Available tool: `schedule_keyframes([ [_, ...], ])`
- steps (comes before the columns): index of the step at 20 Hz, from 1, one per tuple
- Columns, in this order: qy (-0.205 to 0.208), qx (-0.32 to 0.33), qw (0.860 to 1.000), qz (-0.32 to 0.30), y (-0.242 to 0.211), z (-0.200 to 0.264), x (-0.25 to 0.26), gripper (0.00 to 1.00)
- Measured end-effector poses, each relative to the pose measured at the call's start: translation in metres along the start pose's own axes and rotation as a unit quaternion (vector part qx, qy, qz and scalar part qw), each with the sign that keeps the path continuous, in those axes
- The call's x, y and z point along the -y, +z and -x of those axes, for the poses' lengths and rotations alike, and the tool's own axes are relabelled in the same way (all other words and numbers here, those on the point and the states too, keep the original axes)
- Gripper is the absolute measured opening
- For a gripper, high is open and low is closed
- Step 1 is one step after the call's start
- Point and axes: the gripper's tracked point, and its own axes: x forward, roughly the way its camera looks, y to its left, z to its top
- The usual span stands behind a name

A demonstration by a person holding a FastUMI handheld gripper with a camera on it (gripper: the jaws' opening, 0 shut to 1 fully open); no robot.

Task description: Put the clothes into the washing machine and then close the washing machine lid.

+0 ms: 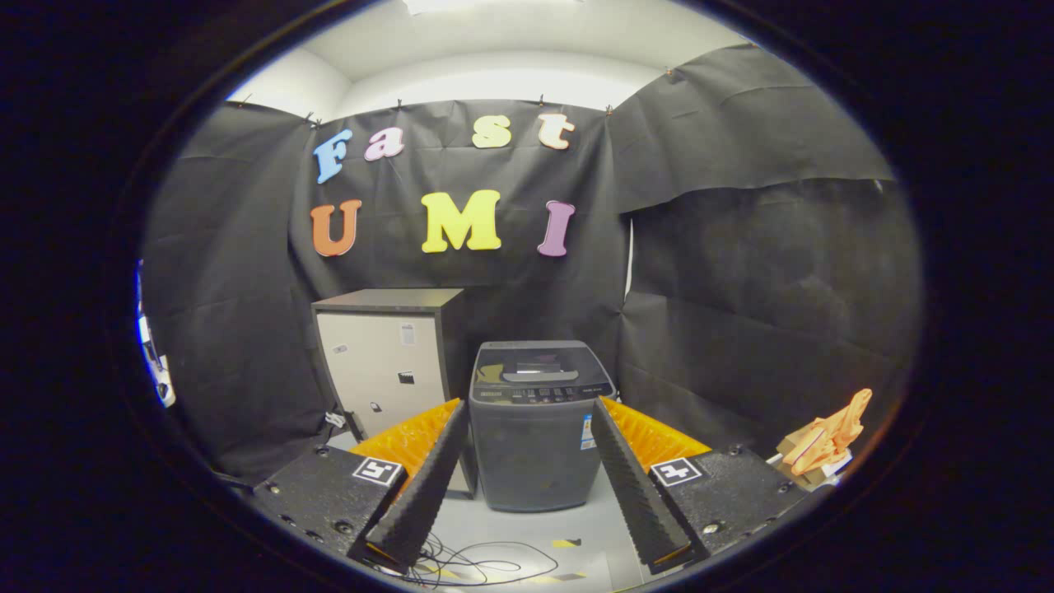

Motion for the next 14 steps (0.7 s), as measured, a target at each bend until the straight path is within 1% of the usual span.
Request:
schedule_keyframes([
  [9,0.022,-0.002,1.000,-0.003,0.004,-0.025,0.000,0.95],
  [14,0.021,0.003,1.000,-0.005,0.016,-0.038,0.007,0.95],
])
